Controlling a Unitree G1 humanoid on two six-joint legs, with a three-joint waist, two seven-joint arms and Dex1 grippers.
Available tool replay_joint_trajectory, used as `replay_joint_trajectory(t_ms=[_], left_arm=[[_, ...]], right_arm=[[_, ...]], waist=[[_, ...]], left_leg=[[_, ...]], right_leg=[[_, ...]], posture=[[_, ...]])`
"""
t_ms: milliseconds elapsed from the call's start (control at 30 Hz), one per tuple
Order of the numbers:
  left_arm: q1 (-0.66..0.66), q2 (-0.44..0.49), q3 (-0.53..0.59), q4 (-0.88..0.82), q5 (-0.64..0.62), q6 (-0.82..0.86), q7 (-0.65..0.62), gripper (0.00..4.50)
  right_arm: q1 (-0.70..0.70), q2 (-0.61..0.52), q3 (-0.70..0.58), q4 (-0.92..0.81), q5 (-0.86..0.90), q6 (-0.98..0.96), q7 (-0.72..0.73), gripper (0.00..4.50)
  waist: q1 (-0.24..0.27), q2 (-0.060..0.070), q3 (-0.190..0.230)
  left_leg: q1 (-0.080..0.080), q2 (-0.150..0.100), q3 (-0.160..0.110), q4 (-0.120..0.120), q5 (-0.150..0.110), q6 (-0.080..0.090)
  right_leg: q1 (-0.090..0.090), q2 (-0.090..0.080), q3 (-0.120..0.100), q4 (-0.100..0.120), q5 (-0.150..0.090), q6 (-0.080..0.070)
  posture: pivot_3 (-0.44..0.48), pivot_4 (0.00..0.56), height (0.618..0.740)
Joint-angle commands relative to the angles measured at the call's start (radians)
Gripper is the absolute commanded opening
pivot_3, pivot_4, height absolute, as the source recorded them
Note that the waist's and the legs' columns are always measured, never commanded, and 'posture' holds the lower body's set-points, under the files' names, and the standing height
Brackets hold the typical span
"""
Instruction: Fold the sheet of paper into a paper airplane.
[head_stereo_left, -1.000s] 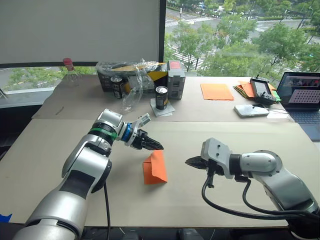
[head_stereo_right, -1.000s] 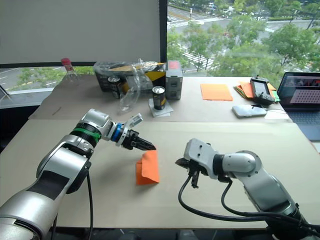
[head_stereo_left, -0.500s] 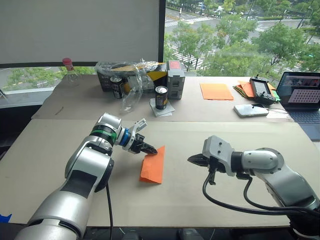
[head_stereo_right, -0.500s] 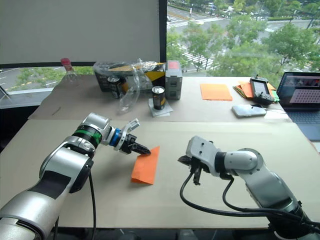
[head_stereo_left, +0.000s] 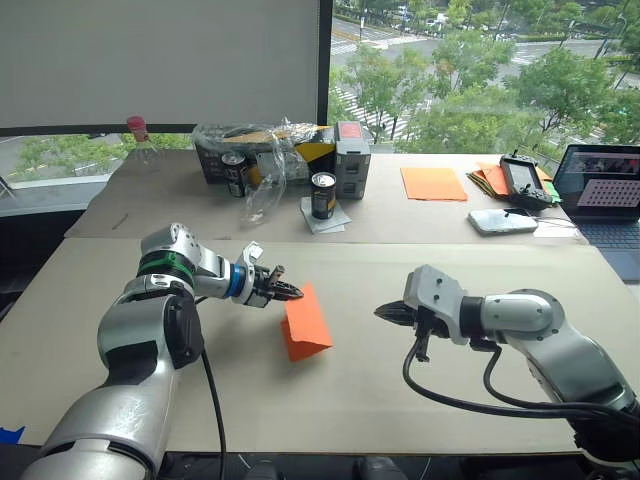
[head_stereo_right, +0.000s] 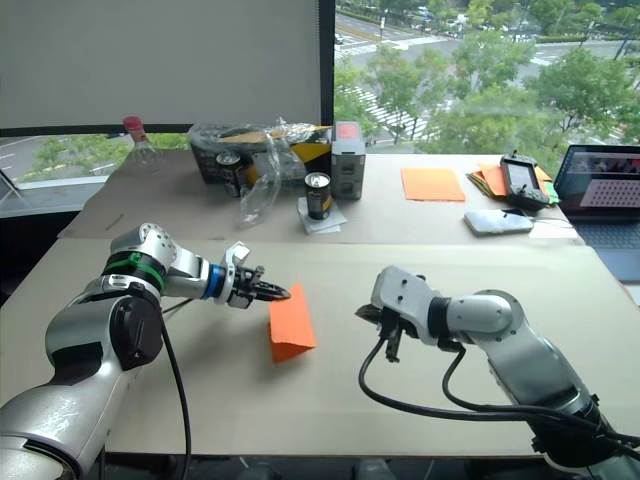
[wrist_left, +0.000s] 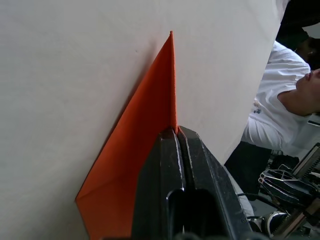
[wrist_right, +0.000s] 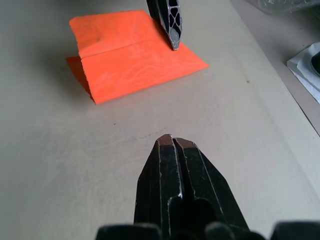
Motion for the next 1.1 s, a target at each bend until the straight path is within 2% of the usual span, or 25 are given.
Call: replay_joint_trajectory(t_ms=[33,100,167,233,267,400,667,767,867,1100], left_arm=[[0.061,-0.071,0.265,-0.131,-0.044,0.074,0.233,0.03],[0.144,-0.208,0.412,-0.372,-0.064,0.088,0.387,0.03],[0.213,-0.417,0.577,-0.689,-0.096,0.088,0.565,0.03],[0.248,-0.601,0.682,-0.960,-0.136,0.088,0.711,0.03],[0.256,-0.670,0.712,-1.062,-0.157,0.088,0.769,0.03],[0.255,-0.800,0.786,-1.240,-0.240,0.088,0.923,0.03],[0.309,-0.881,0.783,-1.276,-0.439,0.088,1.100,0.03],[0.347,-0.878,0.752,-1.265,-0.540,0.088,1.177,0.85],[0.366,-0.840,0.738,-1.248,-0.630,0.088,1.252,1.88],[0.398,-0.685,0.708,-1.205,-0.846,0.088,1.429,4.27]], right_arm=[[-0.033,0.008,0.000,0.009,-0.007,-0.038,0.003,0.00],[-0.044,0.013,0.007,0.021,-0.011,-0.044,0.002,0.00],[-0.057,0.020,0.015,0.032,-0.017,-0.047,-0.001,0.00],[-0.066,0.026,0.019,0.041,-0.021,-0.049,-0.005,0.00],[-0.070,0.029,0.020,0.045,-0.024,-0.050,-0.006,0.00],[-0.081,0.037,0.027,0.054,-0.030,-0.053,-0.009,0.00],[-0.088,0.046,0.035,0.055,-0.041,-0.046,-0.013,0.00],[-0.086,0.050,0.038,0.049,-0.042,-0.040,-0.015,0.00],[-0.084,0.055,0.044,0.048,-0.042,-0.041,-0.016,0.00],[-0.091,0.075,0.057,0.063,-0.047,-0.050,-0.015,0.00]], waist=[[0.000,0.000,0.000],[0.004,0.000,0.000],[0.013,0.000,0.000],[0.031,0.000,0.000],[0.027,-0.005,0.003],[0.008,-0.007,0.003],[0.032,-0.007,0.003],[0.031,-0.007,0.004],[0.030,-0.007,0.004],[0.028,-0.007,0.004]], left_leg=[[0.000,0.000,0.000,0.000,0.000,0.000],[0.001,0.000,0.000,0.000,0.000,0.000],[0.000,-0.001,0.000,0.001,0.000,-0.001],[0.000,0.000,0.000,0.003,0.000,-0.002],[-0.001,-0.001,0.001,0.004,0.000,-0.004],[0.001,0.001,0.001,0.003,0.001,-0.006],[0.000,-0.001,0.001,0.005,0.001,-0.007],[0.000,-0.001,0.001,0.005,0.001,-0.007],[0.000,0.000,0.001,0.005,0.001,-0.007],[0.001,0.000,0.001,0.005,0.001,-0.008]], right_leg=[[0.000,0.000,0.000,0.000,0.000,0.000],[0.000,-0.001,0.000,0.002,0.000,0.000],[0.000,-0.002,0.000,0.005,0.000,0.000],[0.000,-0.003,0.001,0.005,0.000,0.000],[0.000,-0.003,0.001,0.004,0.000,0.000],[-0.002,0.000,0.002,0.006,0.002,-0.001],[-0.001,-0.001,0.002,0.005,0.002,0.000],[-0.001,-0.001,0.002,0.005,0.002,0.000],[-0.001,-0.001,0.002,0.005,0.002,0.000],[-0.001,-0.001,0.002,0.005,0.002,0.000]], posture=[[0.000,0.150,0.730],[0.000,0.150,0.730],[0.000,0.150,0.730],[0.000,0.150,0.730],[0.000,0.150,0.730],[0.000,0.150,0.730],[0.000,0.150,0.730],[0.000,0.150,0.730],[0.000,0.150,0.730],[0.000,0.150,0.730]])
